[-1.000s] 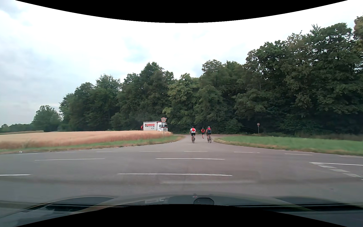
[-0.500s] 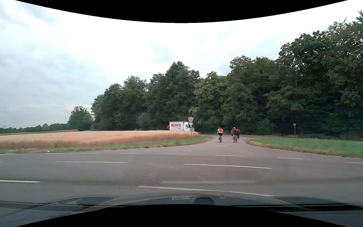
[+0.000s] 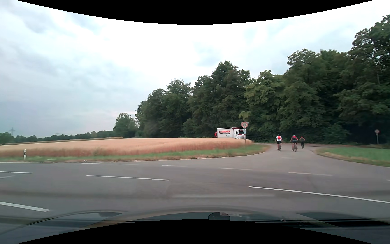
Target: Follow the waypoints while adhering to traffic rules and regulations
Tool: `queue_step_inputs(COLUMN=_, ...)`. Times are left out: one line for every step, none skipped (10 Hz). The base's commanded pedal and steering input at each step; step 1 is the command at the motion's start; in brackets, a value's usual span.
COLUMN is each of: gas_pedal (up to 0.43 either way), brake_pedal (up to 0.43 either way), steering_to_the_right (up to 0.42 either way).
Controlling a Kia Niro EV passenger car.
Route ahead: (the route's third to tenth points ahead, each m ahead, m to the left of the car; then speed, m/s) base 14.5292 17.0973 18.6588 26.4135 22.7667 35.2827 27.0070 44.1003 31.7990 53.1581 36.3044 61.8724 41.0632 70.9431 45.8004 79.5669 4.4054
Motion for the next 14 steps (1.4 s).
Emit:
queue_step_inputs(gas_pedal=0.228, brake_pedal=0.0, steering_to_the_right=-0.371)
queue_step_inputs(gas_pedal=0.228, brake_pedal=0.0, steering_to_the_right=-0.369)
queue_step_inputs(gas_pedal=0.228, brake_pedal=0.0, steering_to_the_right=-0.368)
queue_step_inputs(gas_pedal=0.228, brake_pedal=0.0, steering_to_the_right=-0.366)
queue_step_inputs(gas_pedal=0.228, brake_pedal=0.0, steering_to_the_right=-0.361)
queue_step_inputs(gas_pedal=0.228, brake_pedal=0.0, steering_to_the_right=-0.352)
queue_step_inputs(gas_pedal=0.228, brake_pedal=0.0, steering_to_the_right=-0.337)
queue_step_inputs(gas_pedal=0.22, brake_pedal=0.0, steering_to_the_right=-0.324)
queue_step_inputs(gas_pedal=0.22, brake_pedal=0.0, steering_to_the_right=-0.321)
queue_step_inputs(gas_pedal=0.22, brake_pedal=0.0, steering_to_the_right=-0.32)
queue_step_inputs(gas_pedal=0.22, brake_pedal=0.0, steering_to_the_right=-0.321)
queue_step_inputs(gas_pedal=0.22, brake_pedal=0.0, steering_to_the_right=-0.319)
queue_step_inputs(gas_pedal=0.22, brake_pedal=0.0, steering_to_the_right=-0.313)
queue_step_inputs(gas_pedal=0.22, brake_pedal=0.0, steering_to_the_right=-0.304)
